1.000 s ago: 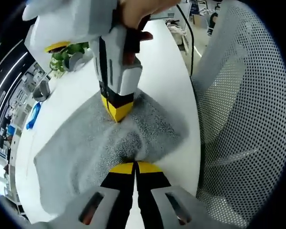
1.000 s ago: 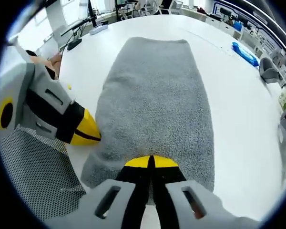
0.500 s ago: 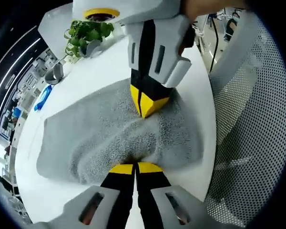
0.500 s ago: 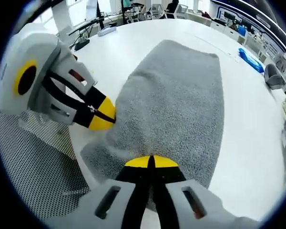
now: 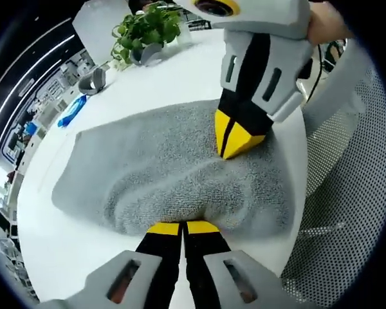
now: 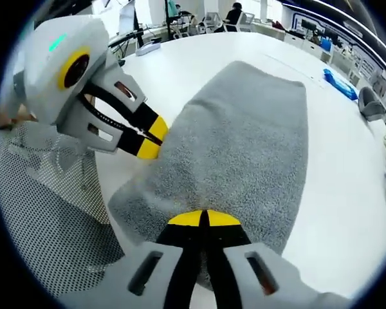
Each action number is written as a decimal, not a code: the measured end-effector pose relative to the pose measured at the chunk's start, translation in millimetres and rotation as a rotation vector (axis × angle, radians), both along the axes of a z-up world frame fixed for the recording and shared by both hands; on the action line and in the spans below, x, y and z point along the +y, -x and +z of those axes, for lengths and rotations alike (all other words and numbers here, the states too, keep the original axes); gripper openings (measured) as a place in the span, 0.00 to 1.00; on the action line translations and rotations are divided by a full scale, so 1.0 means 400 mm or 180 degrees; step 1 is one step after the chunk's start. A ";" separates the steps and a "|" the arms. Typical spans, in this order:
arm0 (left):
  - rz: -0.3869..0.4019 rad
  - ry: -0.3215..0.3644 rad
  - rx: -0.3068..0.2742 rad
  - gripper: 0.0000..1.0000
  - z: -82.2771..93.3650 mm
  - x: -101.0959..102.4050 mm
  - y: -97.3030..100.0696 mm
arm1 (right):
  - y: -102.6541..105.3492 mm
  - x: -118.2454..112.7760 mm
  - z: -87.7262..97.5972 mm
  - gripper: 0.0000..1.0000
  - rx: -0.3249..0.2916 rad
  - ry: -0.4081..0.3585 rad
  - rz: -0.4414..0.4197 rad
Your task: Fold the towel on the table until its edges align and the towel forms a compact rectangular stack.
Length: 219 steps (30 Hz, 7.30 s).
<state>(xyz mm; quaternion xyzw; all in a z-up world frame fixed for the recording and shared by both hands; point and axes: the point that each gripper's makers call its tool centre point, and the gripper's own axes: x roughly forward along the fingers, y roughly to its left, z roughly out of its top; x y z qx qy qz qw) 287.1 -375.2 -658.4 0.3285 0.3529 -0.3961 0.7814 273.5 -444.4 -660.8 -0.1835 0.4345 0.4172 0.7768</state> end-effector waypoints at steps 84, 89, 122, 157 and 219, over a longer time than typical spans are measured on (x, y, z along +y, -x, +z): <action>-0.0922 0.0853 0.0231 0.24 0.071 -0.210 0.140 | 0.119 -0.086 0.046 0.00 -0.0562 0.0046 0.1155; -0.1097 0.0666 -0.0012 0.25 0.053 -0.234 0.142 | 0.106 -0.053 0.092 0.00 -0.0601 -0.0262 0.1004; -0.0107 0.1547 0.0628 0.09 0.093 -0.187 0.071 | 0.055 -0.005 0.077 0.05 -0.1763 0.0917 0.3112; 0.0520 0.1149 0.0246 0.14 0.093 0.052 -0.033 | -0.150 -0.114 0.083 0.02 0.0832 -0.1757 -0.1199; 0.0575 0.2599 0.1411 0.05 0.274 0.036 -0.074 | -0.121 -0.119 0.269 0.02 0.1188 -0.2142 -0.0498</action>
